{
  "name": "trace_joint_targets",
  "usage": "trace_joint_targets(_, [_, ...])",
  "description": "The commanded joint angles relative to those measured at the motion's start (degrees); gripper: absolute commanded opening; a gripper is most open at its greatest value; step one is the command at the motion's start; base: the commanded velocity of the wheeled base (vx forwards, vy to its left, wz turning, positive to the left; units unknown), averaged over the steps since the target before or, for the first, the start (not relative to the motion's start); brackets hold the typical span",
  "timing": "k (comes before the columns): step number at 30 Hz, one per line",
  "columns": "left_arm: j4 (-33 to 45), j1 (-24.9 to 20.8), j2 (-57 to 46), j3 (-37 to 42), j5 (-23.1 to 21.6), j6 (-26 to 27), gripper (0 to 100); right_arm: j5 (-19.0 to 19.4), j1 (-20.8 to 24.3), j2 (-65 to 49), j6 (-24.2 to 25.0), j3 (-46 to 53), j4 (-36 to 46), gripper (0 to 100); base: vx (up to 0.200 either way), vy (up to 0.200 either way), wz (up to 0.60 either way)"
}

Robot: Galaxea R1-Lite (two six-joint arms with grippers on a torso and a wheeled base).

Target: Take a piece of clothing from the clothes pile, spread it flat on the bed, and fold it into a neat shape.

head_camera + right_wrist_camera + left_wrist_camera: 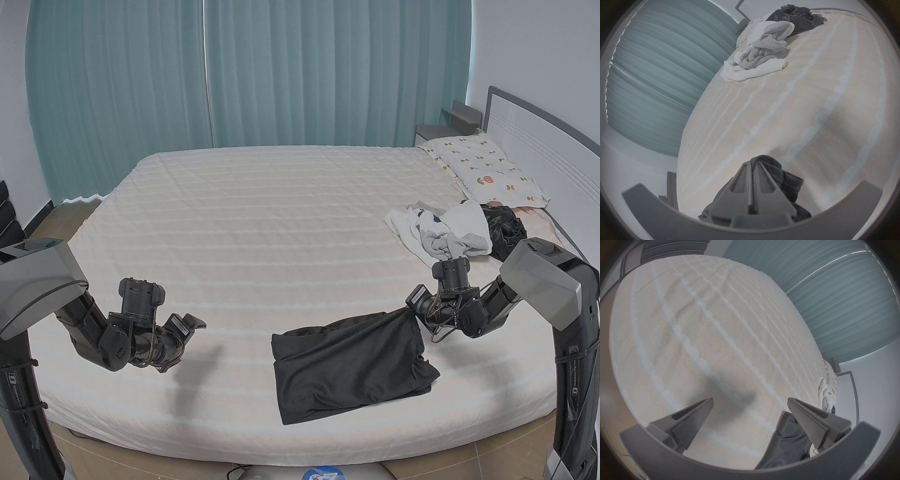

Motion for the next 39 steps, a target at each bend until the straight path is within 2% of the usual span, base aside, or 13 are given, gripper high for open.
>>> trace_joint_targets(1, [0.0,0.0,0.4,-0.2,0.1,0.0,100,0.0,-0.3,-0.3,0.0,0.0,0.0,0,0.0,0.0,0.0])
trace_joint_targets(8, [0.2,0.0,0.4,-0.3,0.0,0.0,100,0.2,-1.1,-0.4,-0.4,0.8,0.0,0,0.0,0.0,0.0])
trace_joint_targets(9, [0.2,0.0,0.4,-0.3,0.0,0.0,100,0.4,-1.1,-0.5,-0.5,1.4,-0.1,100,0.0,0.0,0.0])
trace_joint_targets(13, [0.2,0.0,0.4,-0.3,0.0,0.0,100,2.7,-1.1,-2.2,-4.3,6.2,-4.3,100,0.0,0.0,0.0])
trace_joint_targets(18, [0.2,0.0,0.5,-0.3,-0.1,0.0,100,7.5,-1.1,-8.3,-13.5,19.0,-16.1,100,0.0,0.0,0.0])
trace_joint_targets(22, [0.2,0.0,0.5,-0.4,-0.1,0.0,100,9.8,-1.1,-12.3,-17.3,26.0,-17.6,100,0.0,0.0,0.0])
trace_joint_targets(24, [0.2,0.0,0.6,-0.4,-0.1,0.0,100,12.6,-1.1,-15.4,-20.0,32.2,-18.1,100,0.0,0.0,0.0])
trace_joint_targets(27, [0.2,0.0,0.7,-0.4,-0.1,0.0,100,15.6,-1.3,-17.0,-23.0,36.6,-18.2,100,0.0,0.0,0.0])
trace_joint_targets(37, [0.2,0.0,0.7,-0.4,-0.1,0.0,100,15.5,-1.1,-14.4,-26.6,40.0,-18.1,100,0.0,0.0,0.0])
trace_joint_targets(38, [0.3,0.0,0.7,-0.4,-0.1,0.0,100,15.5,-1.1,-14.0,-27.5,40.4,-18.1,0,0.0,0.0,0.0])
trace_joint_targets(39, [0.3,0.0,0.7,-0.4,-0.1,0.0,100,15.5,-1.1,-14.0,-27.5,40.4,-18.1,0,0.0,0.0,0.0])
